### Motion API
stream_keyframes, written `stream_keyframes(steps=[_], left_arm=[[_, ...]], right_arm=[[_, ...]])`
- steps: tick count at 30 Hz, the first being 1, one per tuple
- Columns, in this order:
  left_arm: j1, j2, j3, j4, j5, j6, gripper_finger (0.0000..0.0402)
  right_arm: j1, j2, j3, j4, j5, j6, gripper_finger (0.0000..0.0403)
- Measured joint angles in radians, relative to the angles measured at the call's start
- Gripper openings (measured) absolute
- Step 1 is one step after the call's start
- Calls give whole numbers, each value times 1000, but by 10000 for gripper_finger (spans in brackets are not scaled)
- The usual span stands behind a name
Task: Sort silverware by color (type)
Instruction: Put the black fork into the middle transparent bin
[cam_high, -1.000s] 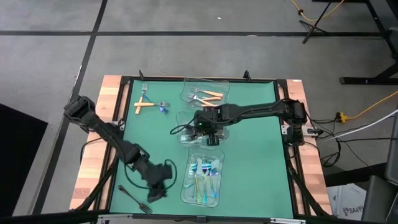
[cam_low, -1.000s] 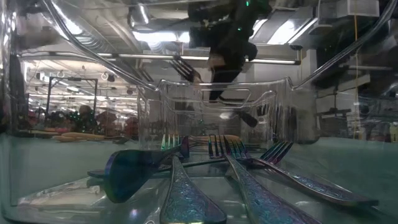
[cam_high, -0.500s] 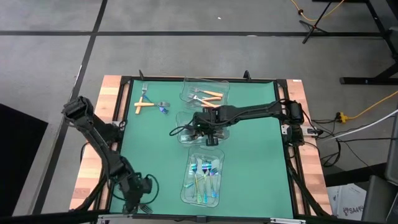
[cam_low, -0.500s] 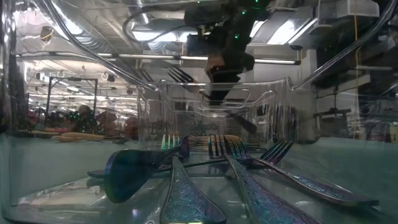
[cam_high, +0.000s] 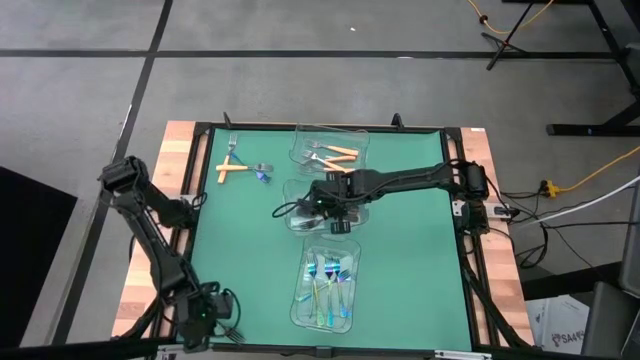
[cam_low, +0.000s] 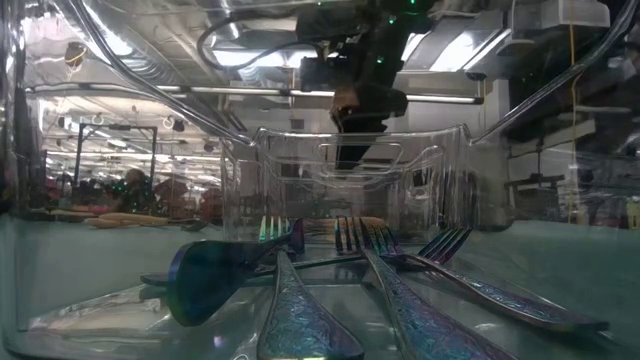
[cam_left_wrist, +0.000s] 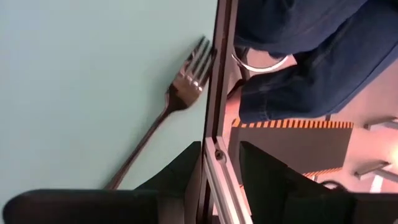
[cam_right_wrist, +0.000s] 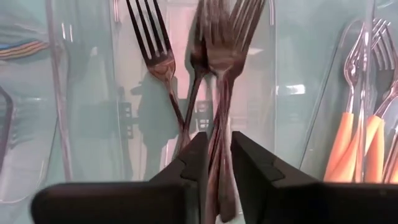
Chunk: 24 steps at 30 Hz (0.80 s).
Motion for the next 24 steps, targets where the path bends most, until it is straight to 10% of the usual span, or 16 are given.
stream_keyframes(steps=[24], left_arm=[[-41,210,0,-12,-127,284,102]], right_arm=[[0,0,0,-1,-1,0,73]])
